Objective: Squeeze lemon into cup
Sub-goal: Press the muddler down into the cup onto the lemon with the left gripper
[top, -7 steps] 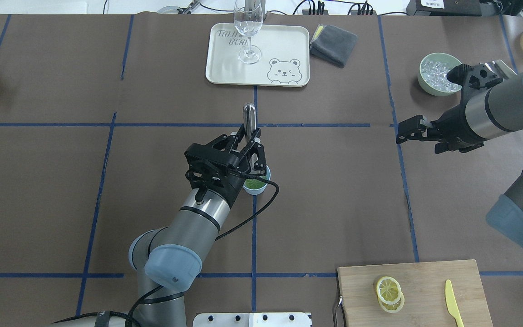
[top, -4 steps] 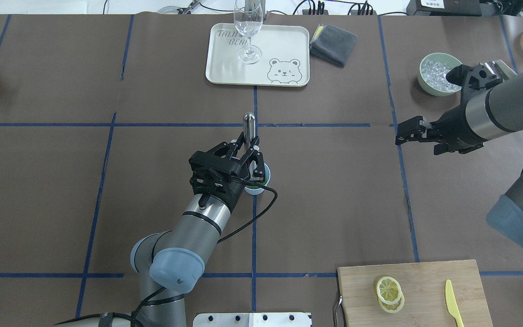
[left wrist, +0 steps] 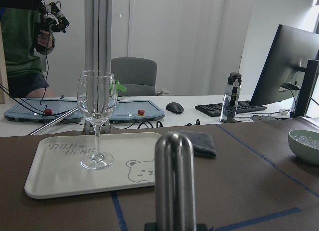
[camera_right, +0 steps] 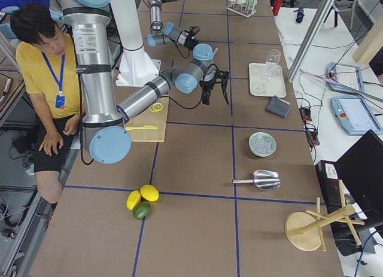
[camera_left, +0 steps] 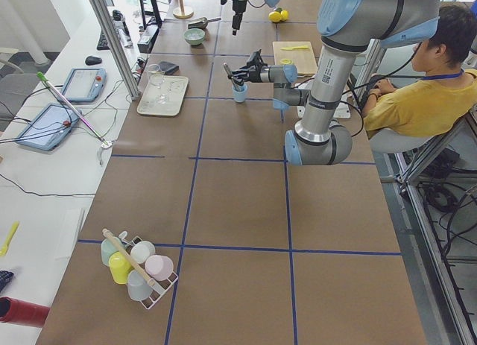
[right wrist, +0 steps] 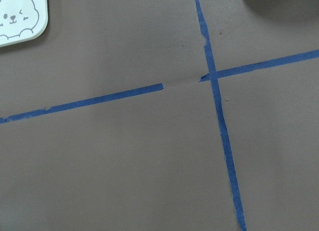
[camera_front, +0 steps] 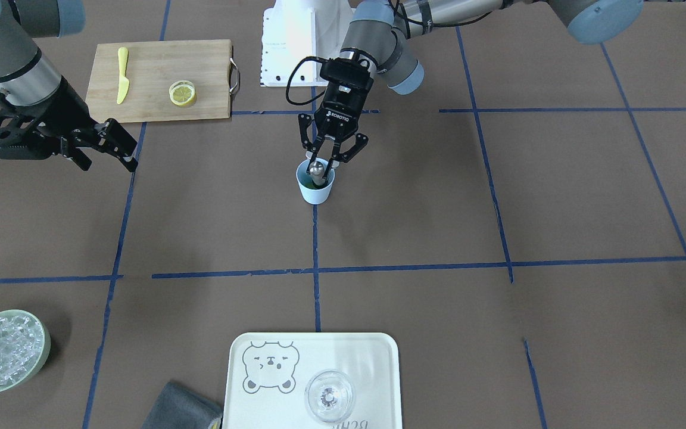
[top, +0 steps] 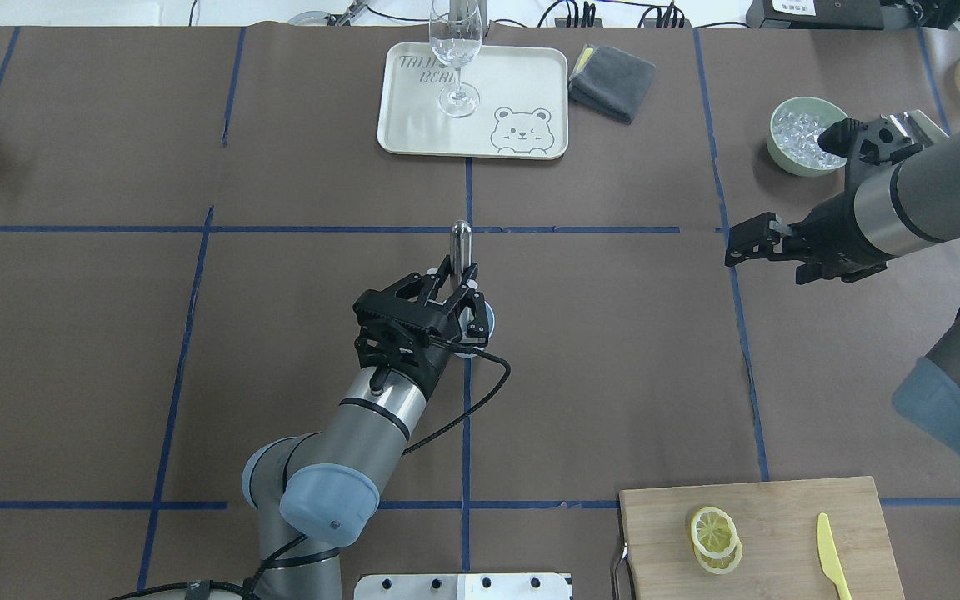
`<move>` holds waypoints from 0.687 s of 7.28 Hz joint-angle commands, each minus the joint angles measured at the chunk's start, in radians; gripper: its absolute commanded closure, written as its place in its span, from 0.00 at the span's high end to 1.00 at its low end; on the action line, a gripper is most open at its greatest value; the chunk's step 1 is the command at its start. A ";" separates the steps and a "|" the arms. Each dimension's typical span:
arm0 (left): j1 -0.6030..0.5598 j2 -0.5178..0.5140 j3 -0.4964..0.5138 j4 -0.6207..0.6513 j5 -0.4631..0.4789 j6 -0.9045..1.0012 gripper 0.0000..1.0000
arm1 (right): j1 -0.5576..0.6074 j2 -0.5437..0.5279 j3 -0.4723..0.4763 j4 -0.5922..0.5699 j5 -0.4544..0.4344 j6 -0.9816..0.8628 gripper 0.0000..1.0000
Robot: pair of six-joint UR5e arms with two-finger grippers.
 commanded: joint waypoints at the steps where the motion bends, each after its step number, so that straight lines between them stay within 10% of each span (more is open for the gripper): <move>1: 0.002 -0.014 -0.013 0.001 -0.002 0.000 0.00 | 0.000 0.000 0.000 0.000 -0.001 0.000 1.00; 5: 0.000 -0.002 -0.212 0.014 0.072 0.130 0.00 | 0.000 0.002 0.000 0.001 -0.001 0.000 1.00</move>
